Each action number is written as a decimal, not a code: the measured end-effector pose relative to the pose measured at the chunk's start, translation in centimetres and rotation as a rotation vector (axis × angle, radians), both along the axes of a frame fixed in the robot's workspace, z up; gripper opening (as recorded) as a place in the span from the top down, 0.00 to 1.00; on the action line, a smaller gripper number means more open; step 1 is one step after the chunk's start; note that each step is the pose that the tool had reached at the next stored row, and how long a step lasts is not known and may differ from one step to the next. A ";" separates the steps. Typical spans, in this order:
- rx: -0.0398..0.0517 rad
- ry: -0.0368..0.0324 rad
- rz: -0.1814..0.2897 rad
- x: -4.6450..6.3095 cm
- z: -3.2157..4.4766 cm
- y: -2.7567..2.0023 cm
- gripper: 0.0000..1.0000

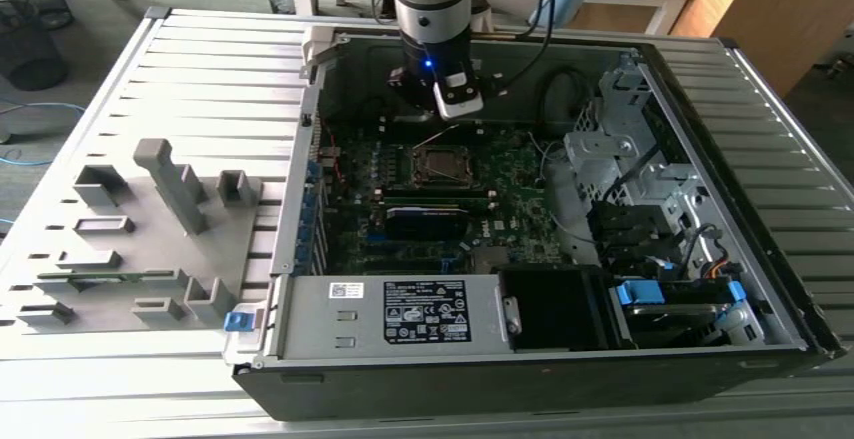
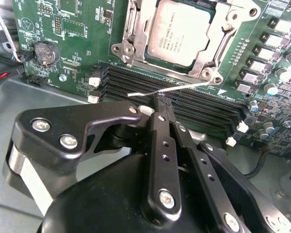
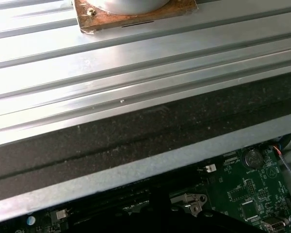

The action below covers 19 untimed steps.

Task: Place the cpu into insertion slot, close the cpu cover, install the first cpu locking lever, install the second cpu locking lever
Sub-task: 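Install the first cpu locking lever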

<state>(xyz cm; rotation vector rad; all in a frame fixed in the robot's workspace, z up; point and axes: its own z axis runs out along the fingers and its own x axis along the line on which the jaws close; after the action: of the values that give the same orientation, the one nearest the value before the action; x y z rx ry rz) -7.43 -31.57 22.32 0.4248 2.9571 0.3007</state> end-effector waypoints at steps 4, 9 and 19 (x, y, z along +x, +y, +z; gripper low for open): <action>0.0001 -0.0001 0.000 0.0 -0.14 0.01 0.89; 0.0000 0.0000 0.000 0.0 -0.43 0.00 0.89; 0.0001 0.0000 0.000 0.4 -0.90 0.00 0.89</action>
<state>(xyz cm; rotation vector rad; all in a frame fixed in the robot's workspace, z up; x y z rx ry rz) -7.03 -31.57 21.41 0.4247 2.9571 0.3008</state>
